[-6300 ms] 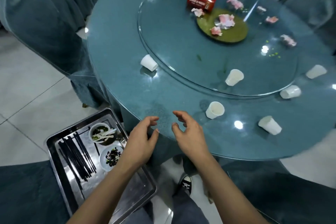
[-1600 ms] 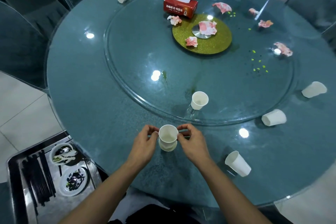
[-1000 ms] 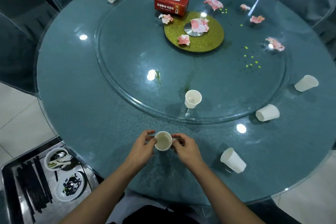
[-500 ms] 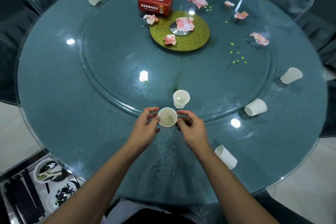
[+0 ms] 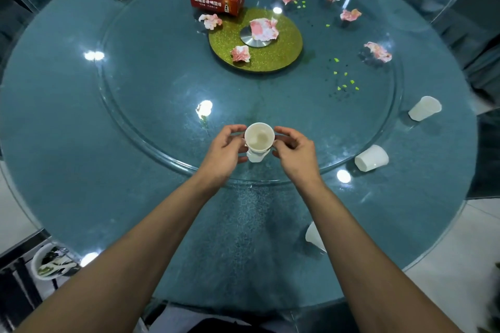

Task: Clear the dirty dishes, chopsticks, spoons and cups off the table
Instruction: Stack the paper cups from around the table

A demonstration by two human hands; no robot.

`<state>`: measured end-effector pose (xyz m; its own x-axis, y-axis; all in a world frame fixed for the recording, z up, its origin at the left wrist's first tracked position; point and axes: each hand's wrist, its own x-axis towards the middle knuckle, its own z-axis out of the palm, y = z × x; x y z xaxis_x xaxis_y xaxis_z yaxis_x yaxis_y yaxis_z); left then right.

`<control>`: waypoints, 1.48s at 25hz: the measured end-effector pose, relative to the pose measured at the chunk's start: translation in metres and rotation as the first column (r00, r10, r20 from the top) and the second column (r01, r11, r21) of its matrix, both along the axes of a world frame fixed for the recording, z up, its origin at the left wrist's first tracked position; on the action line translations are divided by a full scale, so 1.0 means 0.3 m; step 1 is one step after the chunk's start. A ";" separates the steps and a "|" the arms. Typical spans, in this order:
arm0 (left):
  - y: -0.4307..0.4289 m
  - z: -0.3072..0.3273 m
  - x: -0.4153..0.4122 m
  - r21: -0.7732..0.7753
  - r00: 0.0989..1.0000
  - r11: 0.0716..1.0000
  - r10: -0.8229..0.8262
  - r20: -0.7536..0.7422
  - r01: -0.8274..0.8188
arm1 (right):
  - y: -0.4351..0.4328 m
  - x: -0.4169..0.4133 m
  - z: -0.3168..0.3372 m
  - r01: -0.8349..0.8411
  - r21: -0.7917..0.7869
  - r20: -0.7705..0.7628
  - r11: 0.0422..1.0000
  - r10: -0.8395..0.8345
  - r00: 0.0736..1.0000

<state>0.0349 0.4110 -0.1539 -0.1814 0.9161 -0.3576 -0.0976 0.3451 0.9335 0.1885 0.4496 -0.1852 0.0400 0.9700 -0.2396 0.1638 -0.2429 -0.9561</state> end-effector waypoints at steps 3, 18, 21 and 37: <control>0.026 -0.032 0.012 -0.034 1.000 0.999 -0.006 0.000 0.006 | 0.023 0.017 -0.036 -0.010 -0.023 0.027 1.000 0.011 1.000; 0.060 -0.158 0.044 -0.109 1.000 0.994 0.005 -0.024 -0.008 | 0.048 0.028 -0.167 -0.064 -0.161 0.121 0.985 0.084 0.989; 0.070 -0.158 0.059 -0.107 1.000 0.994 0.008 -0.013 -0.009 | 0.033 0.014 -0.178 -0.070 -0.186 0.078 0.980 0.085 0.993; -0.167 -0.267 0.023 0.006 0.887 0.907 -0.412 -0.208 0.422 | -0.318 0.043 -0.164 0.224 -0.241 0.026 0.944 -0.224 0.974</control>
<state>0.0418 0.3609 -0.2341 0.1592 0.9385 -0.3062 0.2323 0.2659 0.9356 0.2014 0.3541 -0.2343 0.2491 0.8496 -0.4648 0.0773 -0.4959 -0.8650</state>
